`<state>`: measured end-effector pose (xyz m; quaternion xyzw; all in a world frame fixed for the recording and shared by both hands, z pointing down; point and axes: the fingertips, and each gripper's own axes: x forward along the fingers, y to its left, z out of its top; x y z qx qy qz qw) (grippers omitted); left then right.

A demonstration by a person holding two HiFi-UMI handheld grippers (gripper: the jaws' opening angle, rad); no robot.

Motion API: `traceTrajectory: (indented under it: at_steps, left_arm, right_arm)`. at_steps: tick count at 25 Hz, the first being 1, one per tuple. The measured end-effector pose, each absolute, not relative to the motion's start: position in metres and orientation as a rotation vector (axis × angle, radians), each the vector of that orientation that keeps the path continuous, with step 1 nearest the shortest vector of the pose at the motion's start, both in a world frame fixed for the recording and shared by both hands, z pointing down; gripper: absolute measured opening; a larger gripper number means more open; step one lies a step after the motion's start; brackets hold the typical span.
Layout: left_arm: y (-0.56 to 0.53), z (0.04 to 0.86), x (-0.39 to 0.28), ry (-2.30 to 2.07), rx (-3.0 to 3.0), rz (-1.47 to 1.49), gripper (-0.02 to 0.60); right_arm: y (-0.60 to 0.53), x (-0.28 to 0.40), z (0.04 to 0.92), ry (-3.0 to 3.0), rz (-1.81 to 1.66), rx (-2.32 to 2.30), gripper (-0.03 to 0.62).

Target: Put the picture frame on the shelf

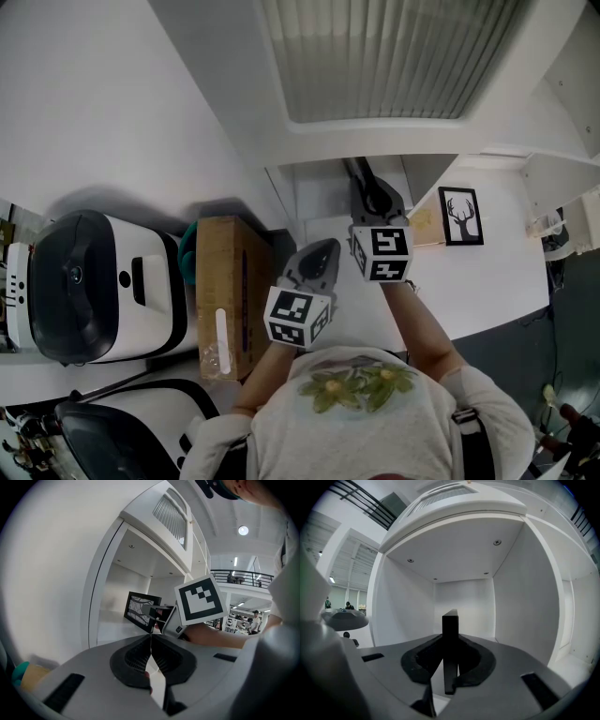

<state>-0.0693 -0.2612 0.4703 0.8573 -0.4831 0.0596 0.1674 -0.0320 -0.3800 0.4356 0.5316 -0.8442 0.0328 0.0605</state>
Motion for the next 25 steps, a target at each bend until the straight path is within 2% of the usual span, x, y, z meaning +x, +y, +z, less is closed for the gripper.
traceTrajectory:
  at_steps: [2, 5, 11, 25]
  left_arm:
    - [-0.261, 0.471, -0.070, -1.377, 2.438, 0.168, 0.029]
    - [-0.261, 0.470, -0.070, -1.381, 2.439, 0.160, 0.029]
    - [-0.261, 0.470, -0.072, -1.380, 2.438, 0.151, 0.029]
    - [-0.258, 0.465, -0.072, -1.368, 2.454, 0.141, 0.029]
  right_arm:
    - [-0.379, -0.032, 0.435, -2.555, 0.094, 1.609, 0.055]
    - [-0.379, -0.032, 0.435, -2.555, 0.098, 1.596, 0.106]
    - [-0.372, -0.027, 0.435, -2.542, 0.098, 1.593, 0.138]
    - [-0.334, -0.007, 0.432, -2.531, 0.134, 1.641, 0.141]
